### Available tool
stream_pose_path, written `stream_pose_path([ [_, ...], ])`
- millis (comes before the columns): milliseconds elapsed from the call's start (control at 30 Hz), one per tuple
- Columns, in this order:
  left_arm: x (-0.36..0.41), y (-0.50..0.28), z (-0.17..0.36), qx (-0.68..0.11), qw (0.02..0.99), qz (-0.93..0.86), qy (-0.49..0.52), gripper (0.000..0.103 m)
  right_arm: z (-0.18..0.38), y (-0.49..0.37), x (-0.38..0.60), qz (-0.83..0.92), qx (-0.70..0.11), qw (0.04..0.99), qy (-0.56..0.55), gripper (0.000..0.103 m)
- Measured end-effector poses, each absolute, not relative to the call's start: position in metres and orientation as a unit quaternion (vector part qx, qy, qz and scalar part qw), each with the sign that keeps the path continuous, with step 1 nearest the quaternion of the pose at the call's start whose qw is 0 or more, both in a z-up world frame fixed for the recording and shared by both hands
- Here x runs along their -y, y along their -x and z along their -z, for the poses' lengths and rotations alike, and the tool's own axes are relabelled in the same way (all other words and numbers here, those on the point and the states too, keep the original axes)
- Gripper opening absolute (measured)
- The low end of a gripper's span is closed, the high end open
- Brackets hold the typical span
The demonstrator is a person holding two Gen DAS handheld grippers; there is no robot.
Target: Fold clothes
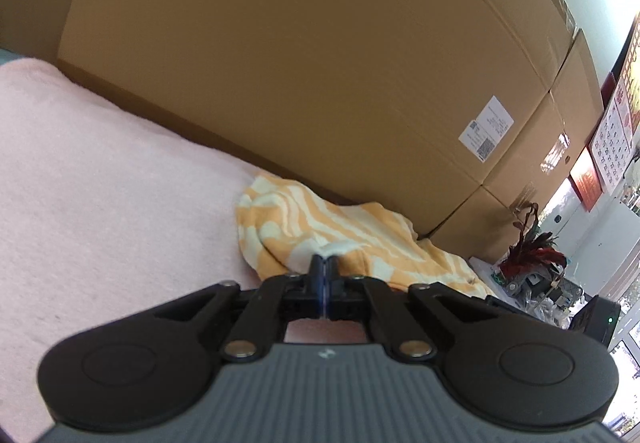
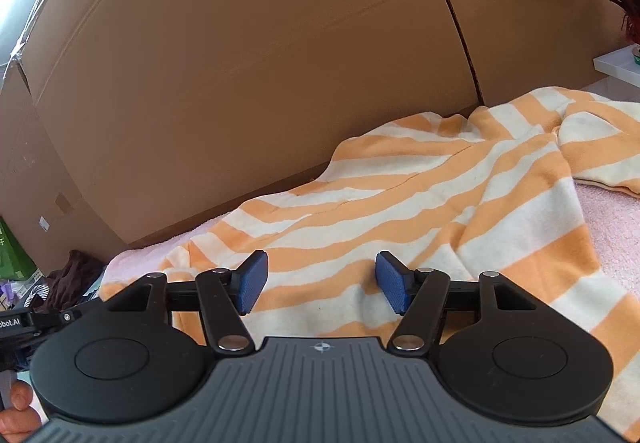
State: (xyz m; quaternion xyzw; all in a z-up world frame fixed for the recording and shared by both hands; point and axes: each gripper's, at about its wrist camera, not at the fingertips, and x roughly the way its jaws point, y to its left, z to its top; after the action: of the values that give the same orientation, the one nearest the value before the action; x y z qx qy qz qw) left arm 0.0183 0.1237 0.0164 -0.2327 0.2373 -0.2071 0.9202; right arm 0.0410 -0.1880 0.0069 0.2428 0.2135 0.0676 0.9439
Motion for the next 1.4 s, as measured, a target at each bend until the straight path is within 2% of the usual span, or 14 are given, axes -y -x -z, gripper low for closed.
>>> stream_pose_path([
  [167, -0.181, -0.005, -0.037, -0.151, 0.956, 0.108, 0.226, 0.0, -0.009, -0.039, 0.189, -0.069, -0.202, 0.947, -0.241, 0.064],
  [300, -0.235, -0.013, -0.039, -0.171, 0.944, 0.104, 0.263, 0.0, -0.011, -0.038, 0.189, -0.072, -0.198, 0.948, -0.239, 0.065],
  [500, -0.22, -0.013, -0.013, -0.216, 0.95, 0.126, 0.186, 0.002, -0.028, -0.017, 0.155, -0.159, -0.213, 0.947, -0.181, 0.066],
  [533, -0.211, -0.014, -0.008, -0.224, 0.95, 0.134, 0.169, 0.011, -0.035, -0.005, 0.141, -0.184, -0.215, 0.947, -0.152, 0.067],
  [567, -0.203, -0.015, -0.003, -0.232, 0.95, 0.141, 0.152, 0.029, -0.042, 0.008, 0.124, -0.206, -0.215, 0.948, -0.112, 0.068],
  [633, -0.186, -0.017, 0.006, -0.247, 0.949, 0.155, 0.117, 0.053, -0.054, 0.034, 0.092, -0.226, -0.215, 0.95, -0.014, 0.075],
  [700, -0.17, -0.018, 0.015, -0.26, 0.948, 0.163, 0.083, 0.061, -0.054, 0.046, 0.058, -0.2, -0.214, 0.952, 0.094, 0.075],
  [767, -0.164, -0.019, 0.016, -0.259, 0.948, 0.172, 0.067, 0.075, -0.047, 0.039, 0.038, -0.182, -0.227, 0.946, 0.142, 0.07],
  [833, -0.167, -0.019, 0.017, -0.256, 0.947, 0.18, 0.077, 0.089, -0.041, 0.023, 0.027, -0.174, -0.25, 0.942, 0.145, 0.048],
  [900, -0.183, -0.02, 0.02, -0.251, 0.942, 0.178, 0.133, 0.091, -0.036, 0.005, 0.024, -0.159, -0.268, 0.94, 0.141, 0.04],
  [967, -0.199, -0.021, 0.024, -0.245, 0.935, 0.177, 0.188, 0.095, -0.038, -0.011, 0.027, -0.127, -0.272, 0.945, 0.125, 0.04],
  [1067, -0.222, -0.023, 0.029, -0.239, 0.918, 0.171, 0.267, 0.099, -0.042, -0.025, 0.033, -0.093, -0.292, 0.948, 0.084, 0.013],
  [1100, -0.227, -0.025, 0.03, -0.242, 0.911, 0.167, 0.289, 0.099, -0.046, -0.028, 0.036, -0.091, -0.296, 0.949, 0.062, 0.008],
  [1400, -0.234, -0.015, 0.027, -0.21, 0.911, 0.158, 0.317, 0.102, -0.126, -0.028, 0.081, -0.261, -0.24, 0.892, -0.279, 0.005],
])
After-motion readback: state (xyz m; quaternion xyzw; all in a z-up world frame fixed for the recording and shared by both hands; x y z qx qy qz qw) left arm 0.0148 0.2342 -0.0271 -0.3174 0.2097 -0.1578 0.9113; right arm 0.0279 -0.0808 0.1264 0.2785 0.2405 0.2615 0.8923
